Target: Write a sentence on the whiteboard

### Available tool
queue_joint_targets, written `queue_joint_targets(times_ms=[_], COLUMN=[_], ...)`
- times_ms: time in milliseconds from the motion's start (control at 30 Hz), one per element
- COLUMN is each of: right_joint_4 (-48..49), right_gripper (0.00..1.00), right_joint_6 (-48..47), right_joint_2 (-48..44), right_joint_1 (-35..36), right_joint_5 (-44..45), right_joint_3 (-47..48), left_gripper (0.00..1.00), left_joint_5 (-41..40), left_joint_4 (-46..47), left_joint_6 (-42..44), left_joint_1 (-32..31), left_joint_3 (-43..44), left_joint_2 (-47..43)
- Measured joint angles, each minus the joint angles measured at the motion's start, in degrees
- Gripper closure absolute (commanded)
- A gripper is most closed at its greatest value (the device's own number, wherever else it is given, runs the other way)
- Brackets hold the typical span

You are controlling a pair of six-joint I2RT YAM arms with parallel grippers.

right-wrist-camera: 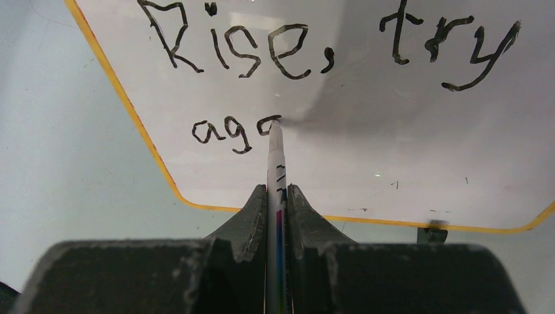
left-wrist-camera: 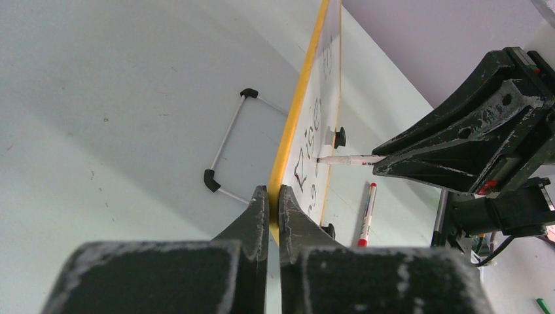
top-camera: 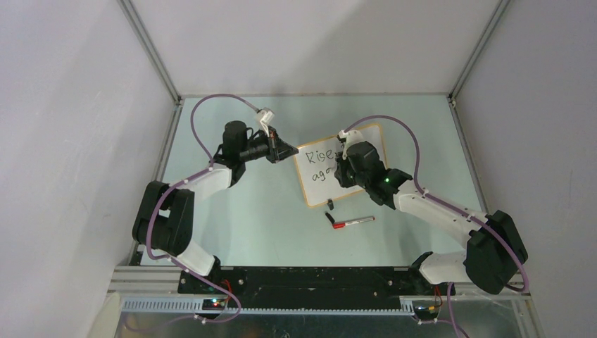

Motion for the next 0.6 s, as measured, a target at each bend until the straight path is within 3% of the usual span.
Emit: queue_joint_targets(times_ms=[600], right_joint_4=[-0.50], right_gripper=[1.00], right_joint_6=[0.02], right_joint_2=[0.15], right_joint_1=[0.44], right_joint_5=[0.79], right_joint_3=[0.09], left_gripper=[0.98], left_joint_5=[-0.02], left_joint_4=[-0.02], left_joint_6=[0.04], left_joint_1=[-0.02], left_joint_3=[0.00], left_joint_2=[0.00])
